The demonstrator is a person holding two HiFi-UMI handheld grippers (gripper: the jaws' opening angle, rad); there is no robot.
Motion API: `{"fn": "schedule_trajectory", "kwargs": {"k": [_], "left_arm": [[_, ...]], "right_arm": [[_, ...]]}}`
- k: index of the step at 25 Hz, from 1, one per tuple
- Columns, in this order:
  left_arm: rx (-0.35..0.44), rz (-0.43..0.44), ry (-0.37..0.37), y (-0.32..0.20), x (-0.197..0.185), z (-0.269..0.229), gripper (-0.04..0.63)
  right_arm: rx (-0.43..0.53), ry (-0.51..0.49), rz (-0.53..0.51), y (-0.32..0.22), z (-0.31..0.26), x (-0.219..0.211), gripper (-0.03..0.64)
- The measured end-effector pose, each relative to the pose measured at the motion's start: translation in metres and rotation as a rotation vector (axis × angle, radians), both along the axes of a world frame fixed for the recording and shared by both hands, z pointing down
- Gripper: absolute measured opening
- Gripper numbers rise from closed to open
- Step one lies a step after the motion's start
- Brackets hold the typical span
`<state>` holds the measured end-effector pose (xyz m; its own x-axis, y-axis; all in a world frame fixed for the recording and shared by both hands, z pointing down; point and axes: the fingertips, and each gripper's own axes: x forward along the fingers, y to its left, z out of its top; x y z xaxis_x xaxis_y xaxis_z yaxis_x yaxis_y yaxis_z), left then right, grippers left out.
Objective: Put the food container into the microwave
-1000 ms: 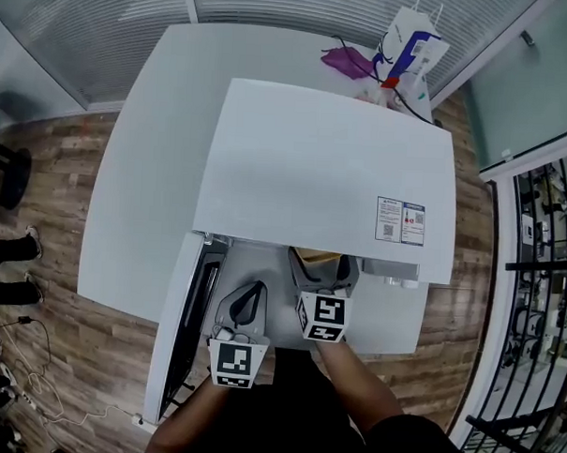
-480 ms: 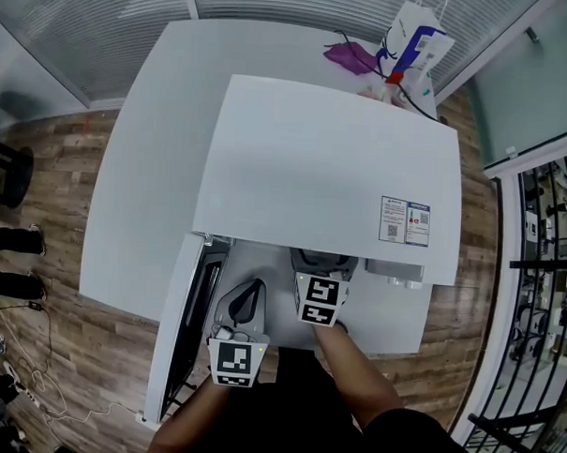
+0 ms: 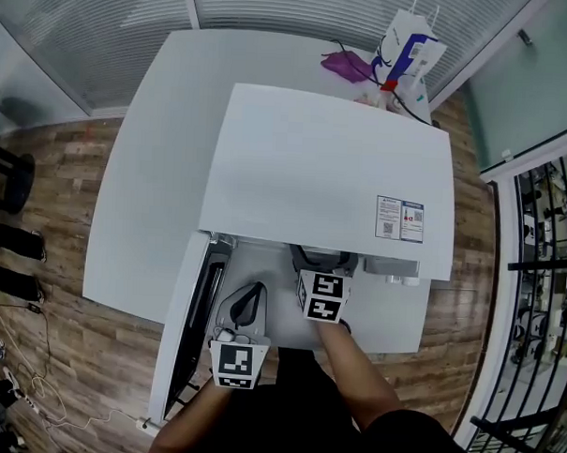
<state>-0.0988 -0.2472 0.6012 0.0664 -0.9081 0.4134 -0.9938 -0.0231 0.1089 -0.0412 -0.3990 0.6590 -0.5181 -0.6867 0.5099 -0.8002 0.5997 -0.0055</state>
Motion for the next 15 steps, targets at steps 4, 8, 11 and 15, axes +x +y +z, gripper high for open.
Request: {"fn": "schedule_trajectory", "kwargs": {"k": [4,8,11,15], "left_arm": [[0.005,-0.010,-0.001,0.005,-0.003,-0.004,0.006],[0.020,-0.007,-0.004,0.009,-0.003,-0.011,0.006],[0.044,-0.006,-0.007,0.012,-0.003,-0.021,0.006],[0.079,0.012,-0.014,0.017,0.001,-0.036,0.006]], "right_arm": [[-0.005,-0.010,-0.009,0.012,-0.003,0.005,0.445],[-0.002,-0.020,-0.013,0.030,-0.014,0.011,0.445],[0.012,-0.027,-0.037,0.048,-0.031,0.014,0.443],[0.071,-0.054,-0.064,0.070,-0.067,0.019,0.440]]}}
